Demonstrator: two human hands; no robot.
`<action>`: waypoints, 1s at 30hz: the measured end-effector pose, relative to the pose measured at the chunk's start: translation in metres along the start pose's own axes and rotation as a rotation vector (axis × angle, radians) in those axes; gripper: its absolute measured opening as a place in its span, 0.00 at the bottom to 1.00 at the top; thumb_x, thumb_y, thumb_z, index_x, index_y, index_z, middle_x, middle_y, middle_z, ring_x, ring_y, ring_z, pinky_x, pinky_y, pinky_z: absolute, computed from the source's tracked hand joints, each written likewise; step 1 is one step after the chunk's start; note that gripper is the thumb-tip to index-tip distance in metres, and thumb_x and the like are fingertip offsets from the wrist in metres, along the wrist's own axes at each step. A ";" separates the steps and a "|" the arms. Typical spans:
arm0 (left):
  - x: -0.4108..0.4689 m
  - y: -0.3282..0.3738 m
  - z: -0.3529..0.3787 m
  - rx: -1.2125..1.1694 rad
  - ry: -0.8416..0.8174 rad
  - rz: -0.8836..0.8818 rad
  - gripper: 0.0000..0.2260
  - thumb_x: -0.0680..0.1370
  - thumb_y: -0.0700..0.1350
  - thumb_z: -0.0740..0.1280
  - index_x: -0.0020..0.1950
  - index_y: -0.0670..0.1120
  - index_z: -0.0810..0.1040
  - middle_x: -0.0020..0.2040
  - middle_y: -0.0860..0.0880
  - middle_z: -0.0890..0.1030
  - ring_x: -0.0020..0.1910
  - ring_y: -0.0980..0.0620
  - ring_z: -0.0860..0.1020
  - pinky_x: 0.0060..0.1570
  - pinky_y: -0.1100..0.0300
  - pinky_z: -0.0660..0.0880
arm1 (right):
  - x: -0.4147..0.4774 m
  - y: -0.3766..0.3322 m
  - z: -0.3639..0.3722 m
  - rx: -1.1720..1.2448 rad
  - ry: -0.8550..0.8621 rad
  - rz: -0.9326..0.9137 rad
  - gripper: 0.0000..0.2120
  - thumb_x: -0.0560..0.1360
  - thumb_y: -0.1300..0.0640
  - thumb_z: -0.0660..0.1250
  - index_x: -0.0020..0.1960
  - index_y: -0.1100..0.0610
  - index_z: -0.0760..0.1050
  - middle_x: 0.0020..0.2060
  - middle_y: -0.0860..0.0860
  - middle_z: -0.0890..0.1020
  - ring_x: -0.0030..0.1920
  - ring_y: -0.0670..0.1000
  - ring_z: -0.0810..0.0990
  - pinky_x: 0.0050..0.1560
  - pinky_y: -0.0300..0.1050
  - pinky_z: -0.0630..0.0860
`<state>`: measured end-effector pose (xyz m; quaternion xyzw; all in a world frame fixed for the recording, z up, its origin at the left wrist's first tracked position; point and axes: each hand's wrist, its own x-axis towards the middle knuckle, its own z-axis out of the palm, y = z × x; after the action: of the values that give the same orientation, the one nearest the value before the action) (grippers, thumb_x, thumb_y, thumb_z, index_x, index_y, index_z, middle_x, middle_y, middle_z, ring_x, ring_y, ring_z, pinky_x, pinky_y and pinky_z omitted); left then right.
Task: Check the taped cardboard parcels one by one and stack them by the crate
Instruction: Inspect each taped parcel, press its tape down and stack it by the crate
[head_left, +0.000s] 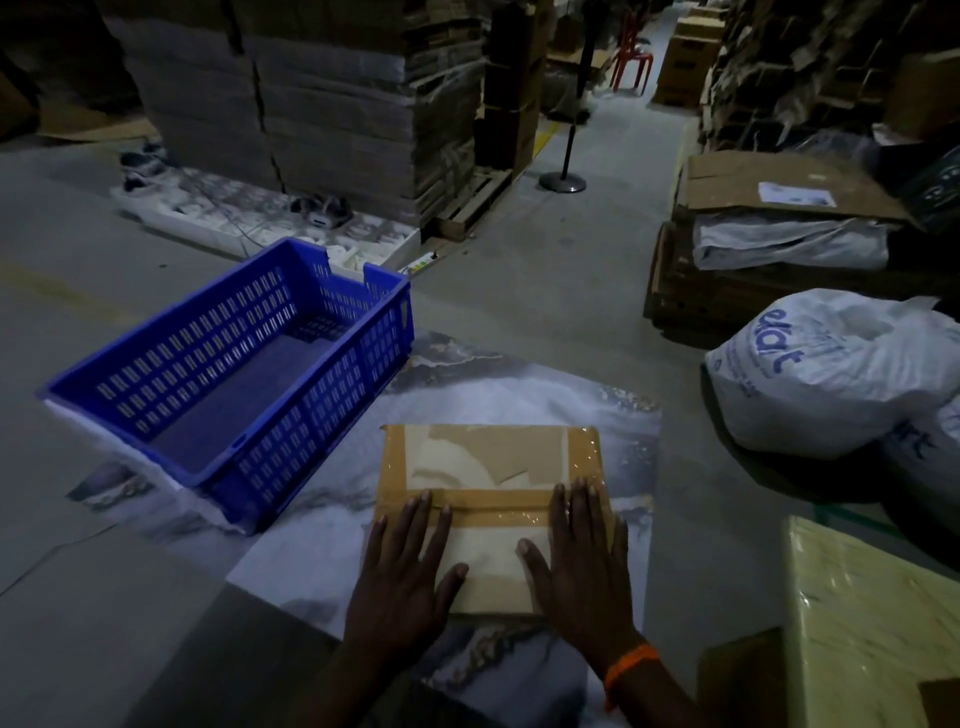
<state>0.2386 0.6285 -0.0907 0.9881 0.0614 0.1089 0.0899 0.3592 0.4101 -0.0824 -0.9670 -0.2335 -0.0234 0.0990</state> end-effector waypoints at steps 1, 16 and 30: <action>0.004 -0.001 0.000 -0.001 -0.019 -0.005 0.32 0.84 0.64 0.50 0.83 0.47 0.55 0.83 0.43 0.52 0.82 0.43 0.52 0.75 0.38 0.56 | 0.004 0.000 0.000 -0.012 -0.015 0.012 0.40 0.82 0.30 0.46 0.85 0.54 0.49 0.84 0.57 0.49 0.84 0.57 0.46 0.79 0.68 0.48; 0.063 -0.035 -0.027 -0.562 -0.279 -0.619 0.35 0.69 0.68 0.66 0.68 0.48 0.72 0.65 0.42 0.78 0.66 0.46 0.77 0.63 0.49 0.77 | 0.058 0.023 -0.044 0.888 -0.208 0.587 0.48 0.61 0.31 0.79 0.71 0.58 0.74 0.66 0.60 0.80 0.66 0.61 0.79 0.65 0.55 0.77; 0.032 -0.025 -0.084 -1.470 0.158 -0.873 0.20 0.81 0.59 0.64 0.65 0.45 0.73 0.62 0.49 0.77 0.60 0.54 0.76 0.59 0.50 0.75 | 0.035 0.030 -0.058 1.378 0.055 0.552 0.16 0.83 0.50 0.63 0.63 0.61 0.75 0.60 0.64 0.78 0.60 0.63 0.80 0.47 0.48 0.80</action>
<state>0.2477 0.6712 -0.0082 0.5564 0.3560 0.1452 0.7366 0.4042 0.3884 -0.0275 -0.7083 0.0590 0.1298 0.6914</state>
